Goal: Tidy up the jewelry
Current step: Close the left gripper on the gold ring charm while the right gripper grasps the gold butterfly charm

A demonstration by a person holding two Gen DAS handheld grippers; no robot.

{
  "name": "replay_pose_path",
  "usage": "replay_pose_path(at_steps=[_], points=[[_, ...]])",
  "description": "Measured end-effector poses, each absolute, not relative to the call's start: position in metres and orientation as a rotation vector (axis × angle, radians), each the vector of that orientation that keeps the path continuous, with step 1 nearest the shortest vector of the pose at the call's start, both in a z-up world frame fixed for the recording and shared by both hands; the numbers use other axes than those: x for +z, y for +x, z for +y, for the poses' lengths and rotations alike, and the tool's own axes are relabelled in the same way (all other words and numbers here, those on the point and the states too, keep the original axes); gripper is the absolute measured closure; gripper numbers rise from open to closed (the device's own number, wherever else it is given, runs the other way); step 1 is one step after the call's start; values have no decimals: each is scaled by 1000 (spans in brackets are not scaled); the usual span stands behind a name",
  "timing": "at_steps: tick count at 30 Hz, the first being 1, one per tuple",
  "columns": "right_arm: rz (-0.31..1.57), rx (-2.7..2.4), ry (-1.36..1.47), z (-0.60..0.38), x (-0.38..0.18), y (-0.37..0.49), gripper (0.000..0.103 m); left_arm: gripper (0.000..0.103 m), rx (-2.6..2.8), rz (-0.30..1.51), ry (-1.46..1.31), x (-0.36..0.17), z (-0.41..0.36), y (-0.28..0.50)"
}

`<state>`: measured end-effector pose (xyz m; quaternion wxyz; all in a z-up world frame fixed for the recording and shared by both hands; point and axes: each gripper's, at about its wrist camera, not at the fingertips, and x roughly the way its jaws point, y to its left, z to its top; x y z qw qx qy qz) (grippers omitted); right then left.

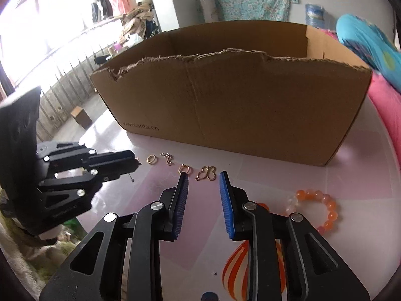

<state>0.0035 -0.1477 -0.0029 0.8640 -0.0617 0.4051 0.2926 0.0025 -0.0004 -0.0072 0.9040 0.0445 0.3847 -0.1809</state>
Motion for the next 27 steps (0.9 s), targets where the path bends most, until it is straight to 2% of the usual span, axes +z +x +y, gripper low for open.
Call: replay_pose_path(at_steps=[15, 27], points=[[888, 883, -483, -134, -11, 34, 78, 95, -397, 792, 78, -10, 4, 4], [975, 964, -588, -104, -4, 66, 78, 95, -406, 788, 67, -11, 6, 6]])
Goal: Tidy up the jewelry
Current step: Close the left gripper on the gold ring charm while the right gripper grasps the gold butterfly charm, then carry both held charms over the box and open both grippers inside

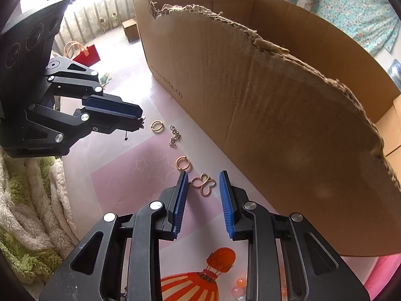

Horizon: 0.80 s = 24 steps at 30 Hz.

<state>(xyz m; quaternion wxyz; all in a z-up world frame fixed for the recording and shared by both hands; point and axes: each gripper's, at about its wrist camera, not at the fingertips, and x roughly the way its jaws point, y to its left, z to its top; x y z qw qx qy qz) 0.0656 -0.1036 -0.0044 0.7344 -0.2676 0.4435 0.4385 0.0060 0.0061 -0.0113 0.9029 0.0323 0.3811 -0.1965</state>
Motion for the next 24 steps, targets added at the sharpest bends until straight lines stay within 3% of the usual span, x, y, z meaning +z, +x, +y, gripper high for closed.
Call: replay_pose_path(at_steps=[6, 24], points=[[995, 959, -586, -98, -2, 75, 84, 95, -410, 787, 56, -13, 8, 6], [952, 932, -538, -110, 11, 55, 85, 95, -420, 736, 54, 0, 12, -8]])
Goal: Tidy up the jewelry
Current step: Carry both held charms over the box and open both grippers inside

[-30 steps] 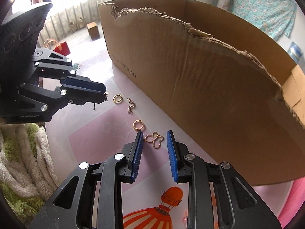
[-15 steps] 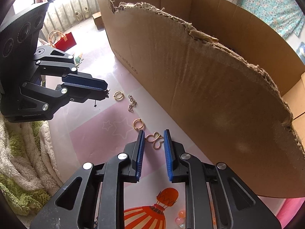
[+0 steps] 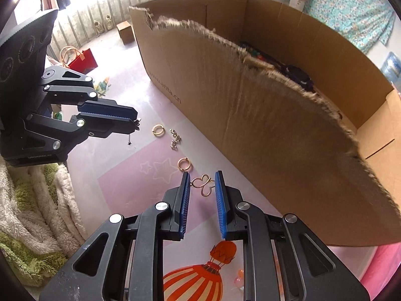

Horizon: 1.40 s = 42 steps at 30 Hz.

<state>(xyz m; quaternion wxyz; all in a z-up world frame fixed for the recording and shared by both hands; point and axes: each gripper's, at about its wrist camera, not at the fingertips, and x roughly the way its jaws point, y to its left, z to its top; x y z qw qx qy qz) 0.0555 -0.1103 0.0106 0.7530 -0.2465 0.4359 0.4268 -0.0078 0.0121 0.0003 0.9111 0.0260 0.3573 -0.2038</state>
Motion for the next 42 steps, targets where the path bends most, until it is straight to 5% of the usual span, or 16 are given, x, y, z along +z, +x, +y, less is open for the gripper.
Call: replay_pose_path(at_steps=[12, 25, 42], points=[[661, 883, -214, -150, 124, 53, 85, 95, -482, 534, -18, 100, 21, 9], [754, 413, -148, -164, 77, 123, 84, 94, -298, 760, 54, 76, -26, 153], [661, 496, 38, -190, 99, 78, 73, 67, -240, 696, -32, 95, 5, 115]])
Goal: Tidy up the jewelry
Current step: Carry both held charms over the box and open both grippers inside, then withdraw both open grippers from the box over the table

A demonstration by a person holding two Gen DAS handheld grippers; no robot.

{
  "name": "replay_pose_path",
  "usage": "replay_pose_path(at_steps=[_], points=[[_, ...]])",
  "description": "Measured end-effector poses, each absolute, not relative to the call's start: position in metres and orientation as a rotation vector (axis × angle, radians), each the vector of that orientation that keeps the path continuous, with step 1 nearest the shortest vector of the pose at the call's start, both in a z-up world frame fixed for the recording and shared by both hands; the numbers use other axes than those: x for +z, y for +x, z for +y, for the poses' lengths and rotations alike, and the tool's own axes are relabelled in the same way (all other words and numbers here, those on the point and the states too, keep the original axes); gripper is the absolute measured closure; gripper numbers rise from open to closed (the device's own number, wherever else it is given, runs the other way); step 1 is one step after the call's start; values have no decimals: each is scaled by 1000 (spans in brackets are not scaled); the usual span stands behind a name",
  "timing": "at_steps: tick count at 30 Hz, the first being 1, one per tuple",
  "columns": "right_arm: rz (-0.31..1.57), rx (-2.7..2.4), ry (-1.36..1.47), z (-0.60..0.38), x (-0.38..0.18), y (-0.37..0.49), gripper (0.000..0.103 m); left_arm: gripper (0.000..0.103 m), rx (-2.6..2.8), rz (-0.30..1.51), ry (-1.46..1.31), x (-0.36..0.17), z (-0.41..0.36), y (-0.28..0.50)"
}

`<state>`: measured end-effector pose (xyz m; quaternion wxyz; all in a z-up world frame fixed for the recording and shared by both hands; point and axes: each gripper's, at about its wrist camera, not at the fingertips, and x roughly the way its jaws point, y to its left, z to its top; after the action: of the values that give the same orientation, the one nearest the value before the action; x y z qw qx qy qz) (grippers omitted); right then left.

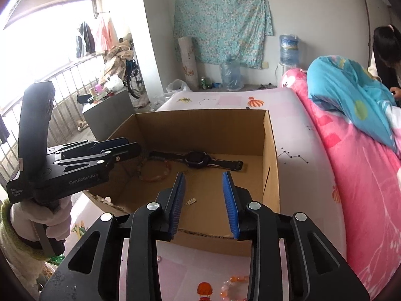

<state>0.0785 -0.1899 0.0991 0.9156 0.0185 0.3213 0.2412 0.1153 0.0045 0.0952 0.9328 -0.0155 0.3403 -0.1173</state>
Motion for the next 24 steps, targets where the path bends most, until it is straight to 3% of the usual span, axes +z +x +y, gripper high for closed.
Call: replay_pose_path(at_steps=[11, 24], points=[[628, 638, 143, -195, 106, 32, 70, 52, -266, 604, -30, 116, 22, 51], [726, 687, 176, -176, 73, 12, 69, 47, -270, 641, -54, 94, 42, 6]])
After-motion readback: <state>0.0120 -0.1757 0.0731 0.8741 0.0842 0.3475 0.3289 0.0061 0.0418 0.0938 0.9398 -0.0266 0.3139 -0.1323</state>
